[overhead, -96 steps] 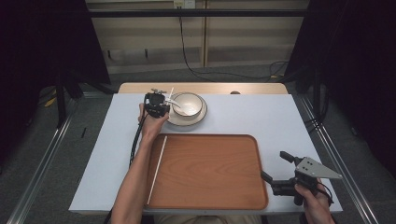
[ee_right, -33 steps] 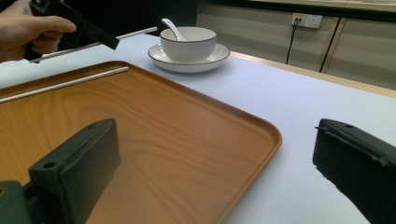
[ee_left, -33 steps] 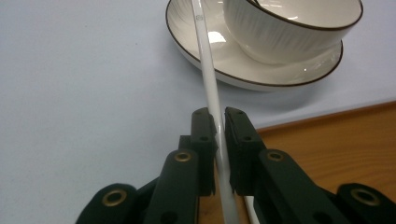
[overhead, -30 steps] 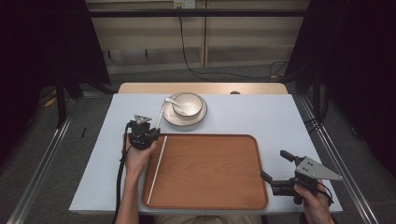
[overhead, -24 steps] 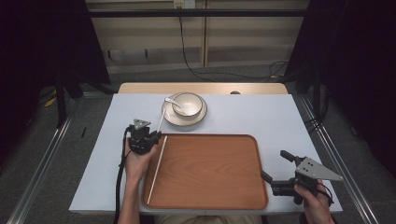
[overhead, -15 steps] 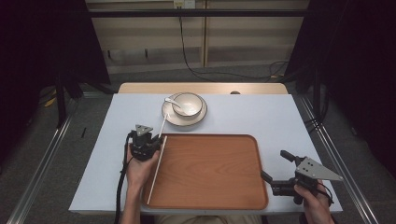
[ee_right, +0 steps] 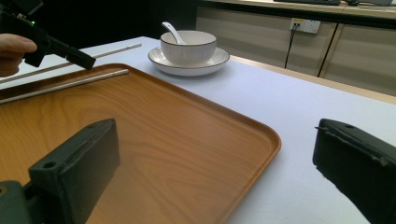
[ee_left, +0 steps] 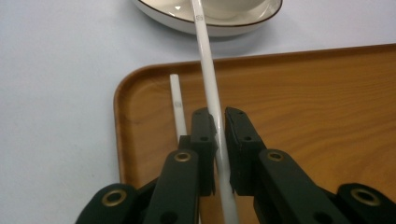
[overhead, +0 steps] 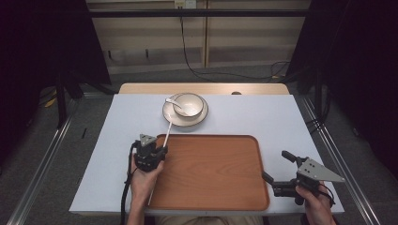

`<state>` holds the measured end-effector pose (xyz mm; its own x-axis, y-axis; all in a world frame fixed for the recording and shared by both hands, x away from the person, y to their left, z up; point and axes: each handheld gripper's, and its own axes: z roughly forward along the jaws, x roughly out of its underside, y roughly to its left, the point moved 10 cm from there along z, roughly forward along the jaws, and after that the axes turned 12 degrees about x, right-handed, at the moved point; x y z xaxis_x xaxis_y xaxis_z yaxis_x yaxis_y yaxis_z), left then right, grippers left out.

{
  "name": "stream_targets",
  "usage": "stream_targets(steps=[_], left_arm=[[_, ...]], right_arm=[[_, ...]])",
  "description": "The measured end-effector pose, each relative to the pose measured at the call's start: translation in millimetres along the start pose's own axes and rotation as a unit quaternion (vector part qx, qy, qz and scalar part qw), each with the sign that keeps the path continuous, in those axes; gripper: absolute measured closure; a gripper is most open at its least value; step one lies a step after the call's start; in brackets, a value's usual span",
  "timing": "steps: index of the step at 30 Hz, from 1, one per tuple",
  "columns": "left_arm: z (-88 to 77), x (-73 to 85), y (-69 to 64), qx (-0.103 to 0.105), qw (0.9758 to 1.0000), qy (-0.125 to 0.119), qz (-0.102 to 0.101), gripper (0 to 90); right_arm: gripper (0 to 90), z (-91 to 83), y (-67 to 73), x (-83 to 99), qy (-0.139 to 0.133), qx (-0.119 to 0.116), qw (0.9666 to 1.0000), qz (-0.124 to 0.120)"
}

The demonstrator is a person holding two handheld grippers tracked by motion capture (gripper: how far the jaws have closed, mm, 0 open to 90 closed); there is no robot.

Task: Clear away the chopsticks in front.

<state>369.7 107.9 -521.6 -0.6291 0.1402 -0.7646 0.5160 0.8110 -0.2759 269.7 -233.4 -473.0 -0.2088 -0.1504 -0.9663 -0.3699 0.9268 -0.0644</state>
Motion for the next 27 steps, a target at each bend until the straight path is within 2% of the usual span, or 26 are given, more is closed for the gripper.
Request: stream_targets(steps=[6, 9, 12, 15, 16, 21, 24, 27], left_arm=[[1.6, 13.3, -7.7, 0.003, 0.9999, 0.013, 0.001, 82.7], [3.9, 19.9, -9.9, 0.007, 0.9998, 0.018, -0.005, 82.7], [6.8, 25.9, -9.3, -0.004, 0.9997, 0.025, -0.004, 82.7], [5.3, 26.8, -10.9, -0.002, 0.9996, 0.028, -0.002, 82.6], [5.1, 28.6, -10.8, -0.003, 0.9993, 0.036, 0.000, 82.7], [4.2, 29.9, -11.7, -0.011, 0.9993, 0.035, 0.003, 82.4], [5.1, 29.9, -13.0, -0.005, 0.9994, 0.035, 0.001, 79.0], [5.6, 29.5, -13.6, -0.003, 0.9989, 0.044, 0.014, 77.6]], right_arm=[[0.6, 0.8, 0.8, 0.3, 0.001, -0.002, 1.0000, 0.000], [0.6, 0.7, 1.0, 0.8, 0.003, -0.001, 1.0000, -0.001], [0.6, 0.6, 1.1, 0.4, 0.001, -0.003, 1.0000, -0.002], [0.6, 0.7, 1.0, 0.5, 0.002, -0.002, 1.0000, -0.003], [0.7, 0.8, 1.2, 0.5, 0.001, -0.002, 1.0000, -0.003], [0.7, 0.5, 1.5, 0.4, 0.001, -0.004, 1.0000, -0.005], [0.6, 0.6, 1.5, -0.3, -0.002, -0.003, 1.0000, -0.004], [0.7, 0.8, 1.7, -0.3, -0.003, -0.005, 1.0000, -0.008]])
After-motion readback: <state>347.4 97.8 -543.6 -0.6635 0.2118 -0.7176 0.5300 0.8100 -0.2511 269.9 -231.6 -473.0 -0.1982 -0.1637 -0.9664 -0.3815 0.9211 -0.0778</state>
